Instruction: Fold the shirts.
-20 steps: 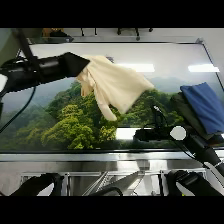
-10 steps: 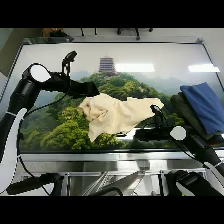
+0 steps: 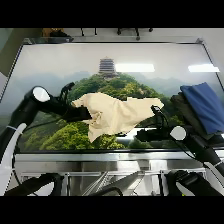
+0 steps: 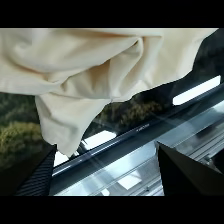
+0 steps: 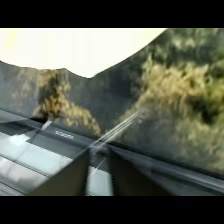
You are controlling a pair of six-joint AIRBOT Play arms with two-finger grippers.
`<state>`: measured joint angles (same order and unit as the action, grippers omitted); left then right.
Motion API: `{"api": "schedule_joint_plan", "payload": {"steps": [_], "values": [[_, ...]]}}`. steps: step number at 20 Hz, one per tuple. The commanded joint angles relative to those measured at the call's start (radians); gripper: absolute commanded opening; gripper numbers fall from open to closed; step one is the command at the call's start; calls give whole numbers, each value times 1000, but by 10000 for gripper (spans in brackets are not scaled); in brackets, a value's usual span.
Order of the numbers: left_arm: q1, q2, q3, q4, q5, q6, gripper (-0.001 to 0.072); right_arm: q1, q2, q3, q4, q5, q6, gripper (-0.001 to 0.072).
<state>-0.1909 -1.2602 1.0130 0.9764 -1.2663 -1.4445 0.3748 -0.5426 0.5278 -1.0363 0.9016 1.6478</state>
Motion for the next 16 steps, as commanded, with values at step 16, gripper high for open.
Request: {"api": "schedule_joint_plan", "payload": {"steps": [16], "values": [[-138, -40, -293, -54, 513, 43, 649, 1, -443, -2, 740, -419, -592, 494]]}}
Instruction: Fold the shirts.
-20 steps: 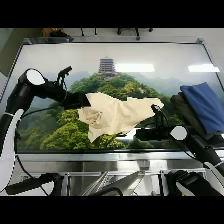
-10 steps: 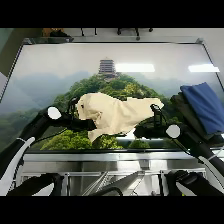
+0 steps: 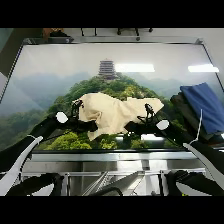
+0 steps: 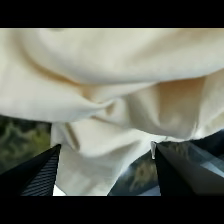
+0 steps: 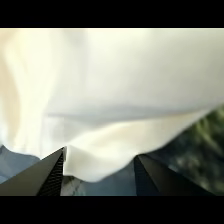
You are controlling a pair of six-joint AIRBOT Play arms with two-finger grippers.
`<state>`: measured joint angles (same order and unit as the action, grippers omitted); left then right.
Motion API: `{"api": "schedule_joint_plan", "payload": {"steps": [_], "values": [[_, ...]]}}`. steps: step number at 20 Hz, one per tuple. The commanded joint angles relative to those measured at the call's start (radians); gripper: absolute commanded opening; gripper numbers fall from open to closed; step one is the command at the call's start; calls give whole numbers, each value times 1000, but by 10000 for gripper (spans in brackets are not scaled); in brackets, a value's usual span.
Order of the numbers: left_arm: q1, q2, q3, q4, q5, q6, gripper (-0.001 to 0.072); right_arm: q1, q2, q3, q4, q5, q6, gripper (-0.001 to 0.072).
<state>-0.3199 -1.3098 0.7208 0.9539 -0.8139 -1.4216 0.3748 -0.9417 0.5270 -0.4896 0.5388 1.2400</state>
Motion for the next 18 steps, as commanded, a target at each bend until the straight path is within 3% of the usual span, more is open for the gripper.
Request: {"api": "schedule_joint_plan", "payload": {"steps": [1, 2, 3, 4, 5, 8, 11, 15, 18], "values": [[-18, 6, -2, -60, 73, 35, 648, 1, -53, 3, 236, -56, -226, 447], [-29, -3, -1, -85, 83, 41, 438, 1, -60, 10, 267, -47, -264, 232], [-42, -16, -1, -103, 85, 56, 139, 1, -62, 13, 288, -38, -295, 116], [-52, -28, -1, -114, 84, 68, 15, 1, -62, 18, 293, -26, -312, 48], [-60, -34, -1, -119, 80, 70, 15, 0, -59, 23, 292, -3, -319, 16], [-63, 3, 55, -117, 38, 83, 13, -6, 2, 35, 288, 65, -359, 14], [-63, 168, 205, -116, -16, 105, 12, -102, 135, 177, 245, 246, -357, 15], [-64, 433, 563, -115, -76, 104, 12, -261, 180, 721, 76, 597, -230, 15], [-64, 551, 898, -106, -155, 101, 10, -274, 166, 1151, -12, 716, -143, 15]]}}
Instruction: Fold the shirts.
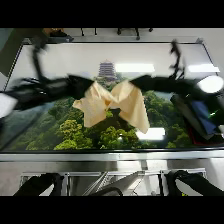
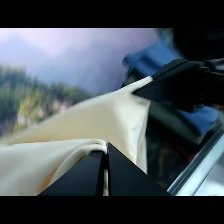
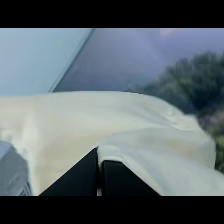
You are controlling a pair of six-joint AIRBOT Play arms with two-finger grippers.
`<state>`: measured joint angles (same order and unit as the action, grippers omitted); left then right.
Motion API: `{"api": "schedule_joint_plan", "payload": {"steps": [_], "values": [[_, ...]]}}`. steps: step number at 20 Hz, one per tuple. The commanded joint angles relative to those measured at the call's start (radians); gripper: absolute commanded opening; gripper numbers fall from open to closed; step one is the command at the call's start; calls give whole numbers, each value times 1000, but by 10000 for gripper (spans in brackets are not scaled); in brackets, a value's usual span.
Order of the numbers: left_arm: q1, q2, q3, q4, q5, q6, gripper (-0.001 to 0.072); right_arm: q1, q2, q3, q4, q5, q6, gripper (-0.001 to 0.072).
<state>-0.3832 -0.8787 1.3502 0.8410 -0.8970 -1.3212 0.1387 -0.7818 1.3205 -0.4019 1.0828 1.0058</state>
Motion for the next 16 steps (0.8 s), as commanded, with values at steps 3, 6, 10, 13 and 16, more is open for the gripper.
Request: {"api": "schedule_joint_plan", "payload": {"steps": [3, 6, 10, 13, 16], "values": [[0, 151, 558, 119, -130, -82, 10, -38, 7, 639, -124, 183, 111, 15], [0, 82, 769, 208, -229, -143, 10, -38, 5, 697, -130, 181, 125, 15], [0, -73, 758, 215, -265, -133, 12, -37, -91, 679, -134, 185, 124, 15], [1, -217, 597, 216, -229, -84, 12, -37, -229, 664, -169, 211, 120, 15], [61, -416, 497, 214, -209, -62, 12, -37, -423, 639, -241, 211, 116, 15]]}}
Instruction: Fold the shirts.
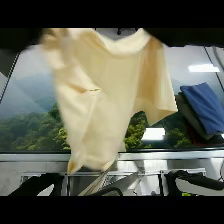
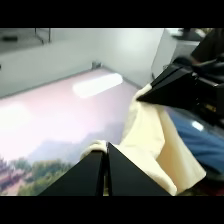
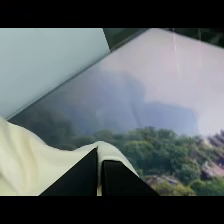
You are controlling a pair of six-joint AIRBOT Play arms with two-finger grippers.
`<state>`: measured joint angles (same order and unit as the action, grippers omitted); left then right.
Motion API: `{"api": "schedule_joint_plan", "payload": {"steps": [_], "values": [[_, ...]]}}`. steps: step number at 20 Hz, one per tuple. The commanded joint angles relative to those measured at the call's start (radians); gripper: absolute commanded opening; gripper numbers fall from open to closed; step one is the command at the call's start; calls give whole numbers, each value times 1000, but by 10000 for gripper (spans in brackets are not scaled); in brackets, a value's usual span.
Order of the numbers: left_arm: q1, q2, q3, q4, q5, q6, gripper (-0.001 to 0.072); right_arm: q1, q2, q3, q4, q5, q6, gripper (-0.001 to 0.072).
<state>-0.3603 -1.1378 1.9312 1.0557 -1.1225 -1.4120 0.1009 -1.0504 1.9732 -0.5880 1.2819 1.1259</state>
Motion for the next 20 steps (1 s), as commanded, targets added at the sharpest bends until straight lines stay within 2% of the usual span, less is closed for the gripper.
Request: {"api": "schedule_joint_plan", "payload": {"steps": [1, 5, 6, 7, 8, 9, 11, 14, 15, 17, 20], "values": [[76, -230, -107, -1, 29, 43, 12, 0, -233, -13, -87, 5, -4, 15], [224, -495, -123, -38, 91, 50, 18, -1, -567, -13, -181, -100, -3, 16], [256, -536, -123, -69, 99, 50, 54, -6, -624, -13, -180, -129, -3, 33], [290, -566, -123, -116, 106, 50, 491, -14, -655, -13, -179, -158, -4, 197], [324, -586, -123, -170, 99, 42, 697, -27, -668, -13, -180, -176, -5, 452], [359, -594, -123, -215, 67, 42, 711, -46, -662, -10, -184, -167, -18, 521], [420, -588, -123, -242, -48, 42, 710, -98, -614, -9, -246, -93, -16, 519], [465, -581, -135, -235, -313, 42, 710, -214, -530, -10, -430, 105, 35, 517], [463, -573, -173, -237, -362, 42, 710, -261, -515, -19, -446, 178, 38, 517], [426, -537, -322, -235, -370, 56, 710, -351, -492, -82, -409, 257, 42, 516], [341, -485, -601, -237, -246, 109, 710, -476, -436, -292, -316, 277, 26, 515]]}}
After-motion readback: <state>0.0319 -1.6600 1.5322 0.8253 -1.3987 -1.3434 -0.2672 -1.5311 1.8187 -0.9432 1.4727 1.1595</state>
